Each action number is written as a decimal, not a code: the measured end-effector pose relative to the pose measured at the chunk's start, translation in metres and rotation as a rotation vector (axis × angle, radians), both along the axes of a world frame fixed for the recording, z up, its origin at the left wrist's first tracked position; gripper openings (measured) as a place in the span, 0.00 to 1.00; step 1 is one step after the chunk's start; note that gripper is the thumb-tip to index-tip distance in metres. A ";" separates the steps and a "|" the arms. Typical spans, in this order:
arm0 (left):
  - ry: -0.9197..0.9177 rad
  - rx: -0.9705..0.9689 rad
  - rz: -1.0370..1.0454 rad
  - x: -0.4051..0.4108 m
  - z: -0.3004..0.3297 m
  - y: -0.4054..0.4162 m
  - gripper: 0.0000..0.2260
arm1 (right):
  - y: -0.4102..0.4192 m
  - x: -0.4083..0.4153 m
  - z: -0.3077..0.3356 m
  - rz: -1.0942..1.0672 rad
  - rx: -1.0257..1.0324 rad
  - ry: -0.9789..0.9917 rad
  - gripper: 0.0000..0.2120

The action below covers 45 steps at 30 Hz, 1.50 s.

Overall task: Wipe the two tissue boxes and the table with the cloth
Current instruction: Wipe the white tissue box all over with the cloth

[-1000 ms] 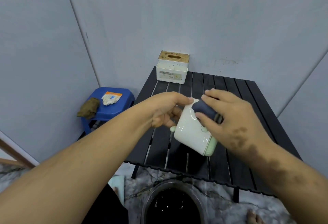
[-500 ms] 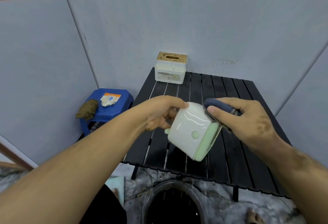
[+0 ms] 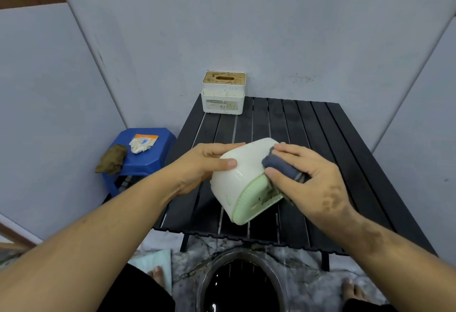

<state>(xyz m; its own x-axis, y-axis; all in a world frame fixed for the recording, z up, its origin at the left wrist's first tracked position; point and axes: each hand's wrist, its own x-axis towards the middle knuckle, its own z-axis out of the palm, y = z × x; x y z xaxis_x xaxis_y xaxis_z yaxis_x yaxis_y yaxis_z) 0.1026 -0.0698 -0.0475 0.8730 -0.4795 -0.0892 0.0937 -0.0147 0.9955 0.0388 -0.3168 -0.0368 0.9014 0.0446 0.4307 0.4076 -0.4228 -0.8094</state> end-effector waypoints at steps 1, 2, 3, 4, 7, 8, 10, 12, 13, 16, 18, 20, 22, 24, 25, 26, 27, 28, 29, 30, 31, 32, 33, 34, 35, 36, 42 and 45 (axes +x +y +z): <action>-0.016 0.003 -0.015 0.001 -0.001 0.001 0.25 | 0.003 -0.001 0.000 0.041 -0.026 -0.015 0.18; -0.030 0.013 -0.025 0.002 -0.002 0.002 0.28 | 0.002 0.000 0.001 0.066 -0.041 -0.024 0.18; -0.043 0.022 -0.028 0.002 -0.003 0.003 0.29 | -0.002 0.003 0.001 0.063 -0.052 -0.028 0.19; -0.055 0.028 -0.023 0.004 -0.004 0.003 0.30 | -0.007 0.008 0.002 0.043 -0.063 -0.030 0.19; -0.083 0.040 0.010 0.009 -0.008 0.002 0.30 | -0.014 0.013 -0.002 -0.019 -0.096 -0.052 0.19; -0.093 0.043 0.011 0.010 -0.008 0.002 0.30 | -0.009 0.009 -0.005 -0.013 -0.102 -0.073 0.19; -0.105 0.036 0.006 0.011 -0.010 0.001 0.29 | 0.007 -0.002 -0.015 0.034 -0.129 -0.156 0.18; -0.099 0.024 0.008 0.012 -0.011 0.002 0.30 | 0.021 -0.014 -0.029 0.093 -0.228 -0.288 0.18; -0.099 0.025 0.007 0.011 -0.012 0.002 0.30 | 0.026 -0.017 -0.035 0.122 -0.287 -0.354 0.19; -0.094 0.031 0.006 0.012 -0.013 0.000 0.31 | 0.024 -0.012 -0.039 0.099 -0.285 -0.408 0.19; -0.072 0.013 0.031 0.013 -0.013 -0.001 0.31 | 0.017 -0.003 -0.030 -0.020 -0.146 -0.311 0.18; -0.072 0.009 0.052 0.014 -0.014 -0.002 0.30 | 0.010 0.004 -0.021 -0.104 -0.079 -0.223 0.17; -0.086 0.015 0.062 0.014 -0.014 -0.004 0.30 | 0.013 0.000 -0.021 -0.117 -0.064 -0.214 0.17; -0.093 0.020 0.066 0.013 -0.014 -0.005 0.30 | 0.025 -0.011 -0.029 -0.070 -0.076 -0.256 0.18; -0.093 0.024 0.067 0.013 -0.014 -0.006 0.30 | 0.031 -0.017 -0.033 -0.037 -0.101 -0.282 0.18; -0.093 0.034 0.065 0.012 -0.014 -0.005 0.29 | 0.035 -0.021 -0.036 -0.007 -0.128 -0.307 0.18; -0.091 0.041 0.063 0.012 -0.014 -0.005 0.29 | 0.036 -0.021 -0.037 0.010 -0.138 -0.323 0.18; -0.088 0.041 0.063 0.013 -0.014 -0.004 0.29 | 0.033 -0.018 -0.035 0.007 -0.124 -0.322 0.18; -0.083 0.038 0.067 0.013 -0.014 -0.004 0.30 | 0.028 -0.014 -0.032 -0.019 -0.088 -0.302 0.18; -0.078 0.033 0.071 0.013 -0.015 -0.003 0.30 | 0.022 -0.009 -0.028 -0.060 -0.043 -0.262 0.18; -0.076 0.030 0.073 0.014 -0.015 -0.004 0.30 | 0.017 -0.004 -0.023 -0.103 -0.009 -0.216 0.18; -0.076 0.031 0.076 0.014 -0.015 -0.004 0.29 | 0.012 0.000 -0.019 -0.137 0.003 -0.178 0.17; -0.076 0.033 0.079 0.014 -0.015 -0.005 0.27 | 0.010 0.002 -0.018 -0.155 -0.003 -0.162 0.16; -0.076 0.034 0.081 0.014 -0.015 -0.007 0.26 | 0.010 0.002 -0.018 -0.157 -0.010 -0.168 0.16; -0.075 0.030 0.082 0.015 -0.015 -0.008 0.25 | 0.012 -0.001 -0.021 -0.140 -0.015 -0.197 0.17; -0.073 0.023 0.083 0.014 -0.015 -0.008 0.25 | 0.015 -0.004 -0.026 -0.107 -0.036 -0.251 0.17; -0.066 0.023 0.069 0.013 -0.013 -0.009 0.26 | 0.029 -0.013 -0.057 0.159 -0.544 -0.716 0.14; -0.047 0.008 0.072 0.014 -0.014 -0.008 0.28 | 0.024 -0.006 -0.052 0.087 -0.429 -0.662 0.13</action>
<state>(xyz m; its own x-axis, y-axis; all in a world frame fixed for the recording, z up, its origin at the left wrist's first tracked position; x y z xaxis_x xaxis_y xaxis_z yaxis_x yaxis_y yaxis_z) 0.1165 -0.0779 -0.0616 0.9086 -0.4145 -0.0508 0.0476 -0.0179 0.9987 0.0328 -0.2924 -0.0890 0.4493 0.3871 0.8052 0.7934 -0.5871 -0.1605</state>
